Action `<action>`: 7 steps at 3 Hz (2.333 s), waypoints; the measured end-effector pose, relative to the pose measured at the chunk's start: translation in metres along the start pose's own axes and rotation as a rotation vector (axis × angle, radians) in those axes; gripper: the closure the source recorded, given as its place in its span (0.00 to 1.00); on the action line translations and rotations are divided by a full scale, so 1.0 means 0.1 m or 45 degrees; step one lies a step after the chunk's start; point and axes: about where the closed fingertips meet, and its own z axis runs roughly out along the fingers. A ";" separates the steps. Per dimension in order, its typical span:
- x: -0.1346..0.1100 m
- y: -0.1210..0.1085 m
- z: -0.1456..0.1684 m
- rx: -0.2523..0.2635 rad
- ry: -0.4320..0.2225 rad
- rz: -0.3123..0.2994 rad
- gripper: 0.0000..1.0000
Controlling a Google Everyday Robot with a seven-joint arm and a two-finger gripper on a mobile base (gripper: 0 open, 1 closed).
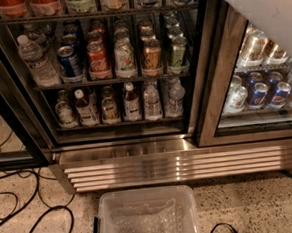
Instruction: Pick redbull can from top shelf of fridge
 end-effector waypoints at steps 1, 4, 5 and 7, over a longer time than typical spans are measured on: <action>0.19 0.02 -0.15 -0.032 0.104 -0.004 1.00; 0.55 0.07 -0.49 -0.060 0.261 0.064 1.00; 0.91 0.18 -0.73 -0.078 0.411 0.119 1.00; 1.41 0.38 -1.26 -0.107 0.682 0.203 1.00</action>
Offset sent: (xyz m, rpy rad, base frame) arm -0.0189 0.0043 -0.0096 0.0139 0.0712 0.0265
